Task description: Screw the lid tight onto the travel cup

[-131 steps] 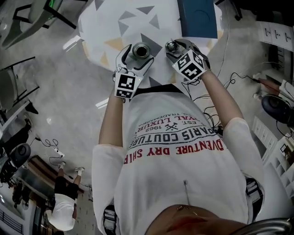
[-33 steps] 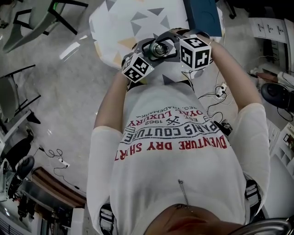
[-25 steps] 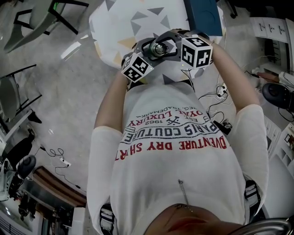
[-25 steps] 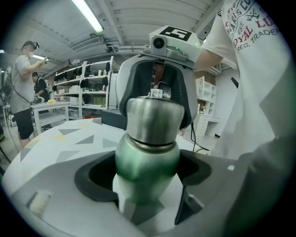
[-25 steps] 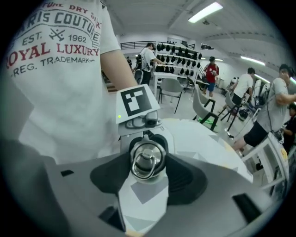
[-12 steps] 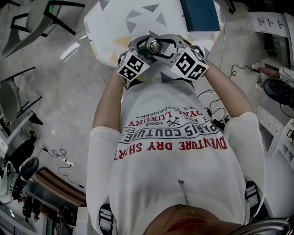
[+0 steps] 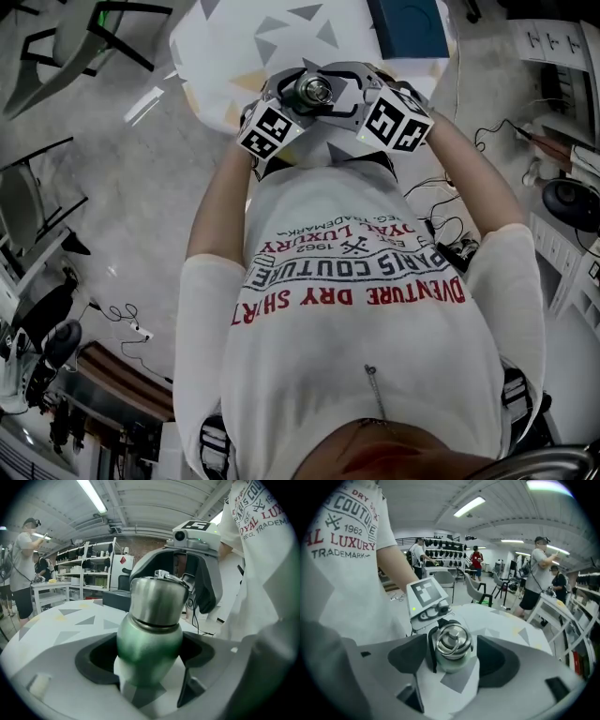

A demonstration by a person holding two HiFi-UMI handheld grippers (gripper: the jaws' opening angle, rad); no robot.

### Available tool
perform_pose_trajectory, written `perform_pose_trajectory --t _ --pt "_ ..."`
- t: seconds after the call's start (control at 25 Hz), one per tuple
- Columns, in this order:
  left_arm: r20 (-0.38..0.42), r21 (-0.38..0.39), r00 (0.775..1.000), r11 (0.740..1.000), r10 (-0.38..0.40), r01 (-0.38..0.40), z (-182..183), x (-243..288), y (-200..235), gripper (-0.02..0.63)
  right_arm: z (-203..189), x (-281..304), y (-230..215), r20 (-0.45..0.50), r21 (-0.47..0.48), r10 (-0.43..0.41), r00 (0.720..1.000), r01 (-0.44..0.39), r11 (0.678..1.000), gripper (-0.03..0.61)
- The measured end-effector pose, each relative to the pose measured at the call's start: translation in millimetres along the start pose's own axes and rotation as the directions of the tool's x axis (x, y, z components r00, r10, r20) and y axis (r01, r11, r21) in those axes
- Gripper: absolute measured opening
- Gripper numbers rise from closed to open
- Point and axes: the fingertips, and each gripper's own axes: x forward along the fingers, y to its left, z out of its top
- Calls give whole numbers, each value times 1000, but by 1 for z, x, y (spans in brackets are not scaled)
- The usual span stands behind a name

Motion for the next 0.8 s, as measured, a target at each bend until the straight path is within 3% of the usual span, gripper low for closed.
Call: perform_pose_trajectory --t 0.12,0.24,0.36,0.52,0.68,0.8 --pt "-7 -1 1000 1000 -6 6 0 0 -1 393 -3 -5 -2 -76 -149 65 995 -75 986 302" --pt "-11 0 1000 1000 -6 6 1 -1 -1 391 -9 -6 -1 -197 -303 147 969 -203 931 302" --pt "-12 9 1000 1000 -7 7 2 1 0 391 -7 -5 3 -247 -353 224 943 -303 885 302" --pt "-20 7 1000 1000 -17 17 2 4 -4 393 -6 -4 6 -266 -383 272 925 -360 851 276" --pt "-19 -3 1000 1000 -23 23 2 3 -3 393 -3 -1 5 -252 -371 288 924 -368 853 259" --pt "-19 -3 1000 1000 -24 24 1 2 -4 393 -2 0 5 -215 -340 266 940 -328 881 258"
